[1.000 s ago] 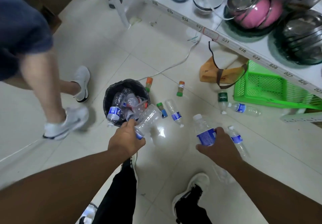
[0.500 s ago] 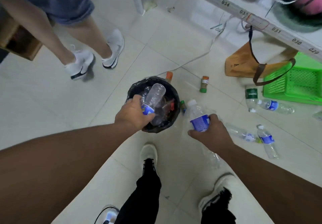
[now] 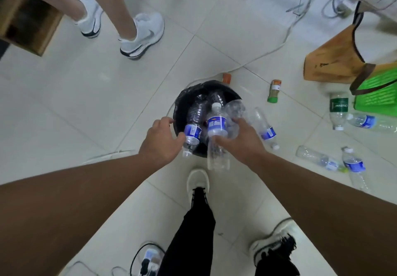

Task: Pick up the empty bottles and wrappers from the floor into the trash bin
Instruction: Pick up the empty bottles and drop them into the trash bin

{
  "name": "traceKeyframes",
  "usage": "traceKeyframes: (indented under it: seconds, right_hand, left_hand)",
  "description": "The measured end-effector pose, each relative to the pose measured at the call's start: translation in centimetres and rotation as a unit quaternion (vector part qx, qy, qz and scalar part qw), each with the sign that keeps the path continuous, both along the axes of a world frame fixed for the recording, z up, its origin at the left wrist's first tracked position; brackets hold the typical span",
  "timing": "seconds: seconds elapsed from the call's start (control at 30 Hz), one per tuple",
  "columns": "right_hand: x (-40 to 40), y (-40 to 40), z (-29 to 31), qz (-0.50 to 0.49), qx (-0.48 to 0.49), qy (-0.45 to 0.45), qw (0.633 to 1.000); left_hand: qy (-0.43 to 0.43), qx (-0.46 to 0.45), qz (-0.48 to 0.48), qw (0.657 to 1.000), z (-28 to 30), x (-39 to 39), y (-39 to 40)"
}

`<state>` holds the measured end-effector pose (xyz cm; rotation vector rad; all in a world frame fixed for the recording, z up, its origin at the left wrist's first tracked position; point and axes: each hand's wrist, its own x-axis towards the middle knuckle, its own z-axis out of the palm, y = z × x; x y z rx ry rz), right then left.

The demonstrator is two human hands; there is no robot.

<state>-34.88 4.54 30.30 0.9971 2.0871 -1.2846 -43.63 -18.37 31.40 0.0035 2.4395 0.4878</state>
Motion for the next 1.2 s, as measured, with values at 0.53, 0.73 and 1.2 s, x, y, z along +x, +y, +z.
traceKeyframes:
  seconds: [0.53, 0.73, 1.2]
  right_hand:
    - [5.5, 4.9, 3.4, -0.003, 0.059, 0.047, 0.997]
    - [10.7, 8.9, 4.0, 0.013, 0.048, -0.013, 0.999]
    - [29.7, 21.9, 5.9, -0.083, 0.051, -0.070, 0.993]
  left_hand:
    - [0.016, 0.008, -0.017, 1.000, 1.9, 2.2, 2.1]
    - [0.011, 0.012, -0.058, 0.998, 2.5, 4.8, 5.3]
    - [-0.023, 0.001, -0.216, 0.976, 3.3, 16.4, 19.9]
